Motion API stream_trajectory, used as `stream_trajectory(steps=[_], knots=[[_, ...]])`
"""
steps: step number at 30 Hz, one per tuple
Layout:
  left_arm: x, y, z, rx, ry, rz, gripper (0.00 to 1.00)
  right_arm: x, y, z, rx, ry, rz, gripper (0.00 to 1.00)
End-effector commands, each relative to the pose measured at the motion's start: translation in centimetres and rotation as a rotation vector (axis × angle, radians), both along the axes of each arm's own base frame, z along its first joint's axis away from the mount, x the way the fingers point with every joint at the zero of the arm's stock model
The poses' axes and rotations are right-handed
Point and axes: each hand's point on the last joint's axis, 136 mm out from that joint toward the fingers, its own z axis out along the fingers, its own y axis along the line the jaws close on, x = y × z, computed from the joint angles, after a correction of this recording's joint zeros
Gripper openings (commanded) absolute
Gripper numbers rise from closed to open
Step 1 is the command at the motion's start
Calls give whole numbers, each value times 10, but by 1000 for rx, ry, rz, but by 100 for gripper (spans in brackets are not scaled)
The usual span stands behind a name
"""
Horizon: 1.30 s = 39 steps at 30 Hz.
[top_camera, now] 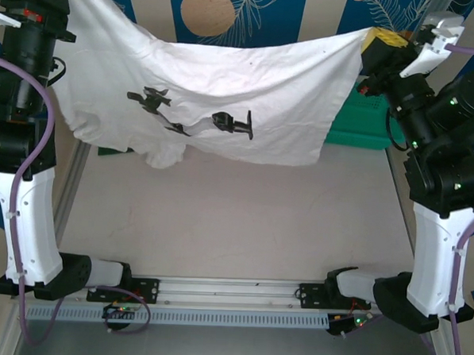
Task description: Fold and stack the t-shirts
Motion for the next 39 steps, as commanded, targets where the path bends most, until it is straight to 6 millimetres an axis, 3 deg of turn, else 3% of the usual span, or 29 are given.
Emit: stream_trajectory(steps=[1,5,8,10,13,16,18,20,22,23,24,25,26,27,28,31,34,36,38,39], knots=[[-14,-7,15,-28,-61,-70,0,-3,-2,16,-9,-68,-26,0],[12,-4,4,-75,6,-68,0,26,4,-4,-24,-8,-34,0],[55,-3,-18,-117,115,-62,0,67,8,-36,-42,90,-66,0],[95,-3,-43,-126,208,-38,0,98,11,-62,-59,173,-82,0],[170,-8,-97,-126,379,-17,0,152,14,-114,-69,318,-107,0],[253,-22,-167,-72,561,-16,0,214,17,-183,-91,480,-123,0],[310,-24,-227,-51,676,-3,0,260,21,-238,-113,591,-145,0],[353,-21,-283,-4,762,75,0,300,18,-290,-120,705,-186,0],[393,-15,-342,80,827,165,40,333,12,-335,-109,803,-227,0],[406,-6,-370,117,885,243,47,350,9,-363,-88,863,-237,4],[414,1,-389,160,919,289,51,362,10,-380,-46,900,-211,29],[414,13,-395,178,933,366,63,369,7,-388,9,922,-211,56],[407,33,-399,164,973,483,78,371,3,-386,78,926,-222,75],[399,47,-396,149,998,526,85,370,1,-383,136,928,-210,88],[392,51,-387,159,997,531,88,367,0,-373,179,927,-195,94],[356,68,-362,140,1034,605,96,348,-5,-335,260,912,-173,95],[312,73,-355,94,1125,633,98,309,-17,-314,259,910,-208,97],[286,67,-373,80,1205,594,97,276,-27,-311,242,946,-241,97],[263,62,-397,100,1259,551,95,243,-23,-313,232,985,-218,95],[246,64,-418,100,1313,562,94,224,-21,-329,232,1031,-210,94]])
